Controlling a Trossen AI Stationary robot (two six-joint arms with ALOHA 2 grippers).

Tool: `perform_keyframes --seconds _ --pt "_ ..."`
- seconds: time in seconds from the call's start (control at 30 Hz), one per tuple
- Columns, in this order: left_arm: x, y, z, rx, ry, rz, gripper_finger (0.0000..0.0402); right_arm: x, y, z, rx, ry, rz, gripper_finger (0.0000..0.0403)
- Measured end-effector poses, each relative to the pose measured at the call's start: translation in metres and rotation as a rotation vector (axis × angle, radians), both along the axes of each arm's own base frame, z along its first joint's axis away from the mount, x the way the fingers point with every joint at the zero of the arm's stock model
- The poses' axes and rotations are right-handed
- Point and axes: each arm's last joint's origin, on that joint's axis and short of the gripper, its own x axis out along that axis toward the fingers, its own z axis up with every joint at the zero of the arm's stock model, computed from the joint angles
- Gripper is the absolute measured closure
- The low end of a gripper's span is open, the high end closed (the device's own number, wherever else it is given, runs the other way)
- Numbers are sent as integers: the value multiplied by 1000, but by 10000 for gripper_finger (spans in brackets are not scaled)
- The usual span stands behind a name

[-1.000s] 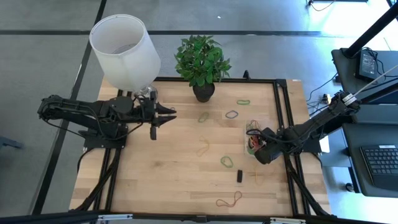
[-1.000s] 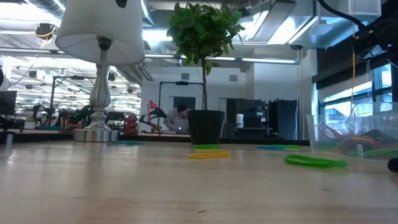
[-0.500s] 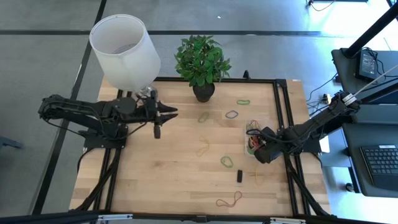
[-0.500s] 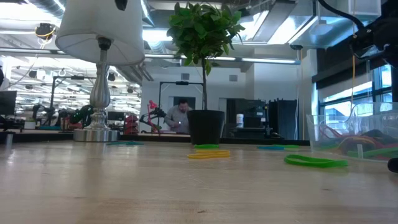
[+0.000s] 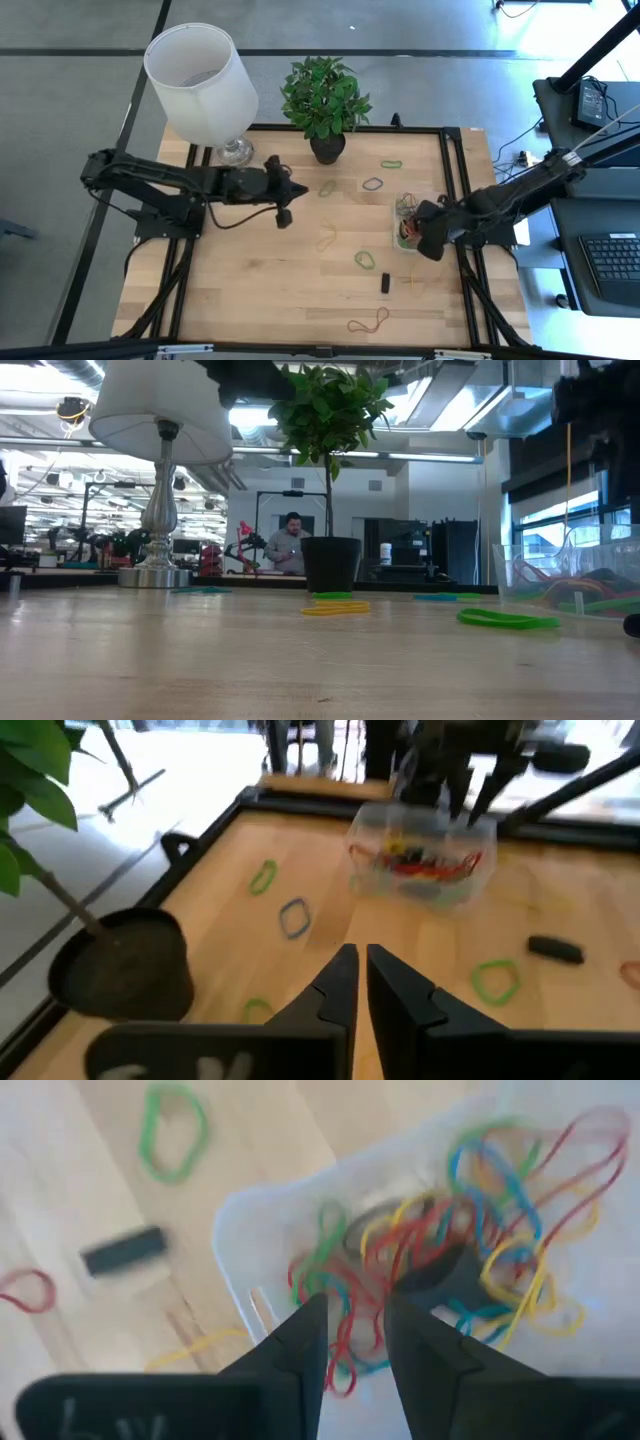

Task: Pick and place rubber bands into bin
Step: Put the blue rubber band into the transparent bin

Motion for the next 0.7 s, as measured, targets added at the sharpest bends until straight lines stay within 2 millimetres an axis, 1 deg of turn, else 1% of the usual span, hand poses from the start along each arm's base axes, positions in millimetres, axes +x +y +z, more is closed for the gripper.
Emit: perform_keyframes --seconds 0.13,0.27,0.37,0.47,0.53,0.6,0.7 --pt "7 10 4 4 135 41 397 -11 -18 18 1 -170 53 300" --pt "7 26 7 -19 217 113 398 -22 -35 26 -2 -412 88 300" --pt "2 40 3 -20 285 150 392 -31 -44 24 -17 -573 80 300" --pt "-8 58 -5 -49 396 200 377 -35 -50 20 -20 -706 16 300" --pt "-11 71 -12 -74 448 239 360 -38 -54 12 -29 -723 -13 300" --pt "-15 84 -21 -112 517 282 340 -40 -56 10 -31 -767 -48 300" --pt "-14 103 -32 -167 549 359 306 -42 -59 2 -35 -760 -97 300"
